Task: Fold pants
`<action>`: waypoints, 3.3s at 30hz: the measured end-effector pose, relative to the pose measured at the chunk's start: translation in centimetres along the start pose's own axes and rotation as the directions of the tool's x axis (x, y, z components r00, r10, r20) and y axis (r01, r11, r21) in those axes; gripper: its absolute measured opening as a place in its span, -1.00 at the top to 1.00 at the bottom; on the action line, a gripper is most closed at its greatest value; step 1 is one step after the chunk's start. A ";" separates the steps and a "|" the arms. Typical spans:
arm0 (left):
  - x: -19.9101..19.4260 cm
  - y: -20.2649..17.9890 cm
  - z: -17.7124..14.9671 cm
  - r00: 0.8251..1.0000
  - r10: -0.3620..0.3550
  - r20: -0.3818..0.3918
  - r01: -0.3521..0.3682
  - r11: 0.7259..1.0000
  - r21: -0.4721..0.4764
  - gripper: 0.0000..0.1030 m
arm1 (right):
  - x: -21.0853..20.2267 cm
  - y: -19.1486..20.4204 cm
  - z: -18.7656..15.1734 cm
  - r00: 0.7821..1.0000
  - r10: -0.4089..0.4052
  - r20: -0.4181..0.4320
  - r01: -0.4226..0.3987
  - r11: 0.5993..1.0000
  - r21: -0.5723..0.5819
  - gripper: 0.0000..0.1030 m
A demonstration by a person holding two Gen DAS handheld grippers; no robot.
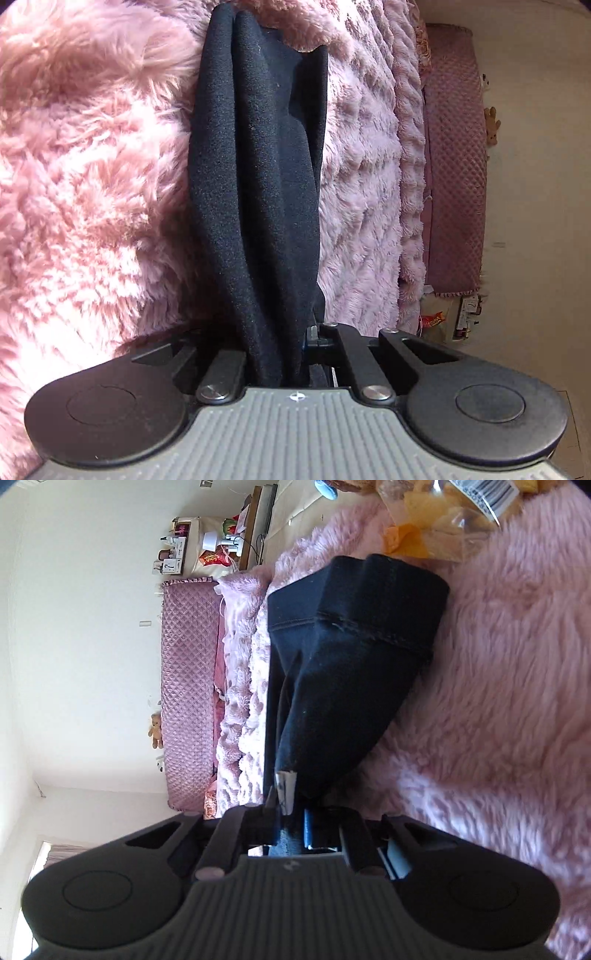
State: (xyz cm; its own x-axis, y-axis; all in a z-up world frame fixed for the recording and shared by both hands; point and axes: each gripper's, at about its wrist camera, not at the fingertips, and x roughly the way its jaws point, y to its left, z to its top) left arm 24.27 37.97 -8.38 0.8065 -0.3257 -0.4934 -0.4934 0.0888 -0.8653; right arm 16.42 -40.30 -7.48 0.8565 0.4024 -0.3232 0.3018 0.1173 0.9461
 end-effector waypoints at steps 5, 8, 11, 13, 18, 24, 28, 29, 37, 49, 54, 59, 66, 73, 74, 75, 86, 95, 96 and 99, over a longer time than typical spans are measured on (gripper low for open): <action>-3.2 -1.1 -0.4 0.998 0.063 -0.029 -0.063 0.998 0.021 0.88 | -3.8 2.4 -1.5 0.999 0.010 -0.034 -0.010 1.000 -0.025 0.91; -5.1 -1.1 -0.8 0.995 0.085 -0.050 -0.083 0.996 0.031 0.88 | -6.8 2.9 -2.7 0.999 -0.005 -0.053 0.004 1.000 -0.022 0.91; -7.5 0.5 -1.4 0.992 0.106 -0.065 -0.103 0.993 0.048 0.88 | -10.5 2.7 -4.3 0.997 -0.035 -0.065 0.034 0.999 -0.016 0.91; -9.4 2.1 -1.8 0.989 0.125 -0.080 -0.121 0.991 0.060 0.88 | -13.0 2.3 -5.4 0.995 -0.065 -0.072 0.064 0.998 -0.024 0.91; -12.0 5.5 -3.0 0.982 0.164 -0.098 -0.153 0.982 0.106 0.86 | -17.8 0.4 -8.2 0.980 -0.184 -0.079 0.177 0.980 -0.094 0.91; -13.3 6.9 -3.8 0.972 0.232 -0.045 -0.213 0.943 0.257 0.60 | -19.4 -2.5 -9.6 0.911 -0.406 -0.068 0.391 0.904 -0.172 0.35; -15.2 5.3 -5.5 0.962 0.268 0.058 -0.269 0.883 0.384 0.22 | -21.7 -1.0 -9.9 0.892 -0.453 0.003 0.435 0.854 -0.286 0.23; -16.1 4.8 -6.6 0.957 0.275 0.096 -0.290 0.864 0.412 0.15 | -22.3 -0.2 -9.9 0.883 -0.467 0.047 0.454 0.824 -0.340 0.23; -20.3 -0.1 -18.3 0.964 0.151 0.218 -0.259 0.713 0.652 -0.12 | -24.7 2.4 -10.1 0.939 -0.340 0.055 0.319 0.800 -0.507 0.21; -9.2 -2.2 -40.4 0.966 0.094 -0.240 0.144 0.577 0.804 0.59 | -11.0 3.3 -17.9 0.932 -0.359 -0.053 0.212 0.656 -0.725 1.00; -5.4 0.6 -46.4 0.906 0.201 -0.374 0.219 0.533 0.817 0.62 | -12.0 -0.1 -16.5 0.863 -0.503 -0.042 0.349 0.656 -0.669 1.00; -5.6 3.1 -49.5 0.865 0.327 -0.380 0.251 0.374 0.893 0.62 | -14.5 0.0 -16.0 0.850 -0.524 0.049 0.417 0.614 -0.670 1.00; -8.9 2.2 -45.9 0.832 0.323 -0.451 0.270 0.474 0.838 0.47 | -14.8 4.5 -19.3 0.902 -0.419 0.100 0.320 0.496 -0.807 0.99; -16.3 1.5 -35.0 0.944 0.148 -0.294 0.158 0.578 0.801 0.29 | -11.6 9.4 -24.3 0.967 -0.237 -0.098 0.023 0.461 -0.887 0.97; -17.3 1.6 -32.9 0.964 0.120 -0.237 0.121 0.597 0.793 0.29 | -10.5 10.0 -25.5 0.965 -0.226 -0.135 -0.019 0.452 -0.892 0.97; -18.4 1.8 -30.4 0.982 0.087 -0.167 0.078 0.621 0.780 0.29 | -9.5 10.5 -26.7 0.961 -0.223 -0.161 -0.048 0.439 -0.897 0.97; -23.1 6.6 -4.4 0.982 -0.013 0.187 -0.059 0.927 0.371 0.73 | 2.9 14.8 -39.9 0.847 -0.246 -0.470 -0.383 0.329 -0.863 0.66; -23.1 10.9 1.0 0.947 0.078 0.312 -0.112 0.989 0.092 0.76 | 16.3 17.6 -52.0 0.724 -0.307 -0.618 -0.596 0.172 -0.784 0.00; -23.3 11.2 1.5 0.941 0.086 0.327 -0.119 0.990 0.081 0.76 | 18.0 17.6 -53.5 0.702 -0.315 -0.639 -0.620 0.171 -0.766 -0.02; -24.7 12.5 3.1 0.917 0.113 0.382 -0.129 0.991 0.018 0.76 | 23.3 17.5 -57.4 0.609 -0.361 -0.706 -0.686 0.208 -0.698 -0.21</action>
State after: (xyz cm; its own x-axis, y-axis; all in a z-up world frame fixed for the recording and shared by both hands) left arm -0.81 50.00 -7.34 0.8086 0.0712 -0.5841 -0.5877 0.1468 -0.7957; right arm 17.66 23.25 2.76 0.1175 0.8441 -0.5232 -0.8166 0.3819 0.4327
